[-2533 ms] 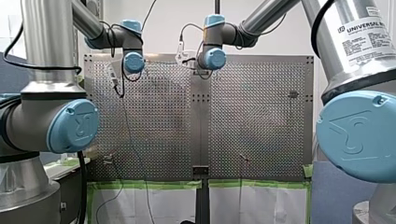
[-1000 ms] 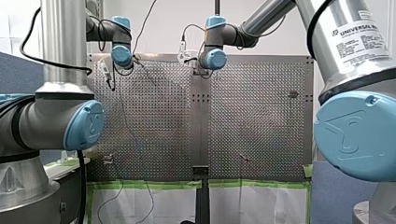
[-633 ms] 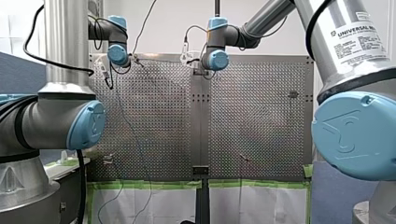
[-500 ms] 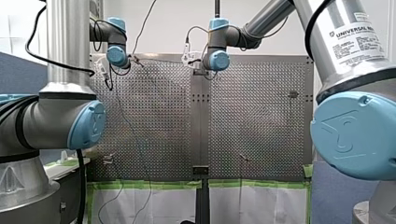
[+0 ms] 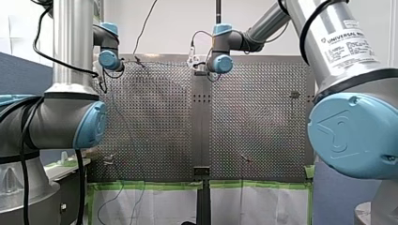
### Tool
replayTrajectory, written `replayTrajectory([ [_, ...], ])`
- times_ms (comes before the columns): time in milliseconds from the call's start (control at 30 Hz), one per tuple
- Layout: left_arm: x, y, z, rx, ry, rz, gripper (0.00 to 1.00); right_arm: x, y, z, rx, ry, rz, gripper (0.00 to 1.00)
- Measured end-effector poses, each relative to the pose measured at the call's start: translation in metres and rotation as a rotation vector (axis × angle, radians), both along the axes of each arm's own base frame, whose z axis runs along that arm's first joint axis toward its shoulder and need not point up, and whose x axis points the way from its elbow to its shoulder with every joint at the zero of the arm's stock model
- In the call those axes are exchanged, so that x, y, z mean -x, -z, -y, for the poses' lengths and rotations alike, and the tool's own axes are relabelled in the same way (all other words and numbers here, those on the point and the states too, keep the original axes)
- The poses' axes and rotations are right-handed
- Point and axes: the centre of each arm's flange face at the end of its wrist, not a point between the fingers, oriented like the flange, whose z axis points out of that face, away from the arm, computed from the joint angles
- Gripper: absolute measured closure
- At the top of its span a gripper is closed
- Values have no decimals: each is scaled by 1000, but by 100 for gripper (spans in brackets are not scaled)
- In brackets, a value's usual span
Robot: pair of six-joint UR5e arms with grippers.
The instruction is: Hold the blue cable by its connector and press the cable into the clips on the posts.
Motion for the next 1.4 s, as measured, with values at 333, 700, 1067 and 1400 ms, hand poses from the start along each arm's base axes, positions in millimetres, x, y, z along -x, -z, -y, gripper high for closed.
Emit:
replayTrajectory([
  [333,-19,-5,-2,8,77,11,100,1,-15,22,29,4,21,100],
  [700,-22,0,-2,2,91,-10,100,7,-20,33,39,4,23,100],
  [1067,-22,2,6,-48,127,-10,18,8,-19,33,33,0,17,100],
  [1400,-16,9,3,-102,83,-80,1,8,-18,32,25,0,10,100],
])
